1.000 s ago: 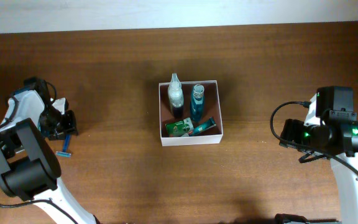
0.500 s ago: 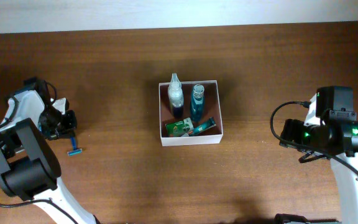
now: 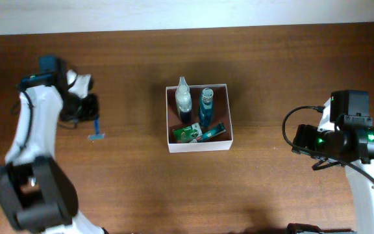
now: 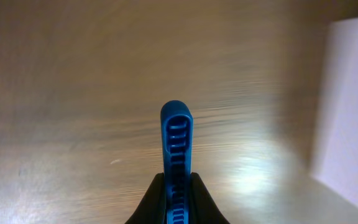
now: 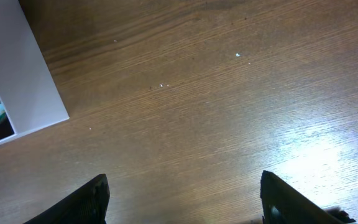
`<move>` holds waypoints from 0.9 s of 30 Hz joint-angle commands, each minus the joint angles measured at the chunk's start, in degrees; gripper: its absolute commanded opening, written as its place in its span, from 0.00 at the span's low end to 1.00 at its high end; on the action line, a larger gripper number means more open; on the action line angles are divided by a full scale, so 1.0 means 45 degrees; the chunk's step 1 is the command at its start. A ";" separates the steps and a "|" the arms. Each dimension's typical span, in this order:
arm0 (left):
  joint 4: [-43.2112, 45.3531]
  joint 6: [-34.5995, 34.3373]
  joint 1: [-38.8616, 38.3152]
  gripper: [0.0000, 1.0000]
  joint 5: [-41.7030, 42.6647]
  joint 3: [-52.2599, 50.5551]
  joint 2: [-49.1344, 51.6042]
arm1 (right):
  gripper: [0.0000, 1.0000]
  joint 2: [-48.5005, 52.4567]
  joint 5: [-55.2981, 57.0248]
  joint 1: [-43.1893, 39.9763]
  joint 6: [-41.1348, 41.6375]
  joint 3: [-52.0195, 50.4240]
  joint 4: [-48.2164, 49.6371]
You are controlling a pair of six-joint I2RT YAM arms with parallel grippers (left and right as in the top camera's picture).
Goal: Pack container
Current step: 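Carry the razor into the box with the left gripper and release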
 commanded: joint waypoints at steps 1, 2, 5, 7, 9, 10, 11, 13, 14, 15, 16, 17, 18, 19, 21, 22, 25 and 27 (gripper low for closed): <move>0.0180 0.1253 -0.2064 0.00 0.0427 0.0272 -0.1923 | 0.70 -0.0073 -0.0068 -0.0073 0.0049 -0.0029 0.0000; 0.0306 0.1647 -0.2841 0.00 0.0427 0.0272 -0.2239 | 0.70 -0.0073 -0.0068 -0.0073 0.0053 -0.0029 -0.0005; 0.0690 0.2807 -0.5178 0.00 0.0311 0.0272 -0.2477 | 0.70 -0.0073 -0.0068 -0.0073 0.0049 -0.0029 -0.0005; 0.0782 0.3468 -0.6285 0.00 0.0078 0.0272 -0.2346 | 0.70 -0.0073 -0.0068 -0.0073 0.0053 -0.0029 -0.0005; 0.0826 0.4027 -0.7300 0.00 -0.0233 0.0272 -0.2200 | 0.70 -0.0073 -0.0068 -0.0073 0.0049 -0.0029 -0.0005; 0.0855 0.4284 -0.7621 0.00 -0.0340 0.0272 -0.2142 | 0.70 -0.0073 -0.0068 -0.0073 0.0049 -0.0029 -0.0005; 0.0981 0.4673 -0.8170 0.00 -0.0597 0.0272 -0.2016 | 0.70 -0.0073 -0.0068 -0.0073 0.0053 -0.0029 -0.0005; 0.1224 0.5085 -0.8748 0.01 -0.1030 0.0272 -0.1797 | 0.70 -0.0073 -0.0073 -0.0073 0.0049 -0.0029 0.0000; 0.1365 0.5178 -0.8986 0.00 -0.1277 0.0272 -0.1661 | 0.70 -0.0073 -0.0068 -0.0073 0.0053 -0.0029 0.0000; 0.1549 0.5217 -0.9233 0.00 -0.1545 0.0272 -0.1462 | 0.70 -0.0073 -0.0068 -0.0073 0.0049 -0.0029 0.0000; 0.1855 0.5294 -0.9549 0.00 -0.1802 0.0272 -0.0991 | 0.70 -0.0073 -0.0068 -0.0073 0.0049 -0.0029 0.0000; 0.1938 0.5309 -0.9607 0.00 -0.1817 0.0272 -0.0787 | 0.70 -0.0073 -0.0068 -0.0073 0.0049 -0.0029 -0.0005; 0.2050 0.5304 -0.9646 0.01 -0.1821 0.0272 -0.0495 | 0.70 -0.0073 -0.0068 -0.0073 0.0049 -0.0029 0.0000; 0.2113 0.5304 -0.9656 0.00 -0.1826 0.0272 -0.0243 | 0.70 -0.0073 -0.0068 -0.0073 0.0049 -0.0029 -0.0005; 0.2191 0.5304 -0.9656 0.00 -0.1826 0.0272 0.0345 | 0.70 -0.0073 -0.0068 -0.0073 0.0053 -0.0029 0.0000; 0.2205 0.5304 -0.9656 0.00 -0.1826 0.0272 0.0520 | 0.70 -0.0073 -0.0068 -0.0073 0.0049 -0.0029 0.0000; 0.2200 0.5299 -0.9656 0.00 -0.1826 0.0272 0.1239 | 0.70 -0.0073 -0.0068 -0.0073 0.0049 -0.0029 -0.0005; 0.2200 0.5299 -0.9656 0.07 -0.1826 0.0272 0.1404 | 0.70 -0.0073 -0.0068 -0.0073 0.0049 -0.0029 -0.0005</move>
